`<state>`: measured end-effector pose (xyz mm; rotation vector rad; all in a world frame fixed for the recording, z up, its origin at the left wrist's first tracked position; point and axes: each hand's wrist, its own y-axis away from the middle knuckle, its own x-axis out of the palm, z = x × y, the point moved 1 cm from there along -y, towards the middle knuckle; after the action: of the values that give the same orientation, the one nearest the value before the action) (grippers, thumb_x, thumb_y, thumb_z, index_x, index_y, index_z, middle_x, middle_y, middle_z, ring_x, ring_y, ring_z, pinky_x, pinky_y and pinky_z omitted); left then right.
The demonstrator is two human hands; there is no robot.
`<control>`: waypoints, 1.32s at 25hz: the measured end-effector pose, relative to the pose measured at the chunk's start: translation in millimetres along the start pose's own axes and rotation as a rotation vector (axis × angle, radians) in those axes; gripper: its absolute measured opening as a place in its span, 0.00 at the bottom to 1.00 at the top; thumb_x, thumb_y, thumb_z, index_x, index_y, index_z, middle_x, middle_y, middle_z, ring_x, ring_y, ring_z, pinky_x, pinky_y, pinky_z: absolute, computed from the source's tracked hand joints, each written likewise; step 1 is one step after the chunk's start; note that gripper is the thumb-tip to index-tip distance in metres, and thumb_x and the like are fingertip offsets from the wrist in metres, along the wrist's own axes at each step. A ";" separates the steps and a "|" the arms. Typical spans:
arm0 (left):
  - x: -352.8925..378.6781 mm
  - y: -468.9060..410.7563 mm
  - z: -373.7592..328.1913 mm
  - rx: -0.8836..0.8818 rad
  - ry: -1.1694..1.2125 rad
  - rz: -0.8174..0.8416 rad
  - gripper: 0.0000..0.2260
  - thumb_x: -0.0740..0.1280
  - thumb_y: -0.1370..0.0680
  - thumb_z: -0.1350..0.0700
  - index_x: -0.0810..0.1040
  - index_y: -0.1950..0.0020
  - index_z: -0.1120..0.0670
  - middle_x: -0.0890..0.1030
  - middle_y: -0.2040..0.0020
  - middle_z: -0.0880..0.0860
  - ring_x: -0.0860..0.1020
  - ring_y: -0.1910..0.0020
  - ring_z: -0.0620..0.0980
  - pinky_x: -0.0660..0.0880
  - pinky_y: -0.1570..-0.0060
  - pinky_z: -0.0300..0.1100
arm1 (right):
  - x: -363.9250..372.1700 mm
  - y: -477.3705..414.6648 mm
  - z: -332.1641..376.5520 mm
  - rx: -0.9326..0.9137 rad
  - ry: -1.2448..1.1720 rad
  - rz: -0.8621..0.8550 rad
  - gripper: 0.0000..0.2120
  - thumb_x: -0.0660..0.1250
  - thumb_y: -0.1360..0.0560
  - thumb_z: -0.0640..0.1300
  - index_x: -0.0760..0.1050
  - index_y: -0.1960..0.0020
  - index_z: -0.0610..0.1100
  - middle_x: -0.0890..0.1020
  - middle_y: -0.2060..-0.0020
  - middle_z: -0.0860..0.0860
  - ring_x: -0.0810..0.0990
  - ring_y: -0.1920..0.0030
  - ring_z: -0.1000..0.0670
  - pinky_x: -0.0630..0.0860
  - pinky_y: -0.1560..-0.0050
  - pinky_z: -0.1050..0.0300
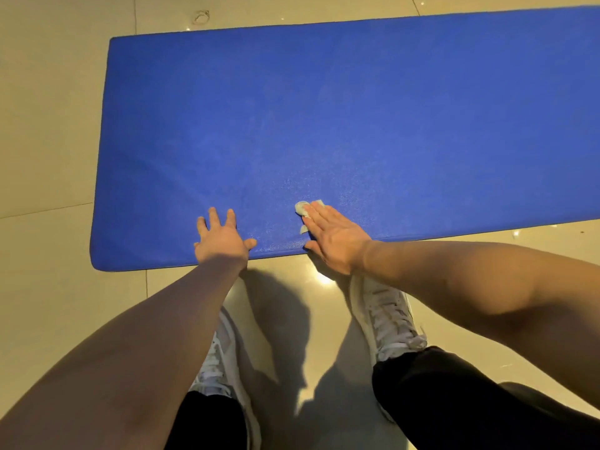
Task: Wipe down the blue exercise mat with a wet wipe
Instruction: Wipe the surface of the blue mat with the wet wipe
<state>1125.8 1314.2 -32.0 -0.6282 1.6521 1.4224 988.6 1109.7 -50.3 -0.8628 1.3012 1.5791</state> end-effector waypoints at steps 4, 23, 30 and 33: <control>-0.7 5.8 0.4 0.010 -0.016 0.003 0.35 0.63 0.19 0.39 0.51 0.18 0.46 0.46 0.18 0.50 0.45 0.19 0.58 0.73 0.36 0.58 | 2.5 21.9 -35.6 0.167 -0.024 0.059 0.34 0.44 0.16 0.59 0.39 0.19 0.41 0.41 0.19 0.49 0.38 0.20 0.46 0.42 0.20 0.48; -1.0 -1.5 -7.2 -0.050 -0.112 0.033 0.35 0.63 0.19 0.39 0.49 0.18 0.45 0.45 0.19 0.49 0.46 0.20 0.57 0.70 0.52 0.49 | 8.1 19.3 -32.3 -0.395 -0.035 0.022 0.30 0.45 0.15 0.55 0.41 0.18 0.45 0.44 0.19 0.51 0.39 0.20 0.50 0.45 0.20 0.47; -1.0 -2.9 -10.6 -0.084 -0.150 0.049 0.35 0.61 0.18 0.38 0.45 0.18 0.43 0.42 0.18 0.48 0.45 0.20 0.56 0.70 0.55 0.47 | 10.4 35.7 -65.3 -0.428 -0.014 0.026 0.28 0.47 0.14 0.52 0.43 0.18 0.44 0.44 0.19 0.51 0.39 0.20 0.50 0.47 0.20 0.46; 1.1 -2.2 -8.6 -0.062 -0.132 0.034 0.36 0.60 0.19 0.37 0.45 0.18 0.44 0.43 0.18 0.48 0.45 0.20 0.56 0.74 0.46 0.49 | 13.8 29.3 -56.1 -0.422 -0.006 0.001 0.29 0.48 0.14 0.53 0.44 0.18 0.43 0.44 0.19 0.49 0.39 0.20 0.50 0.45 0.20 0.47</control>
<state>1124.7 1305.5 -34.1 -0.5312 1.5264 1.5113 955.0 1056.0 -64.0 -1.1099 0.9750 1.8898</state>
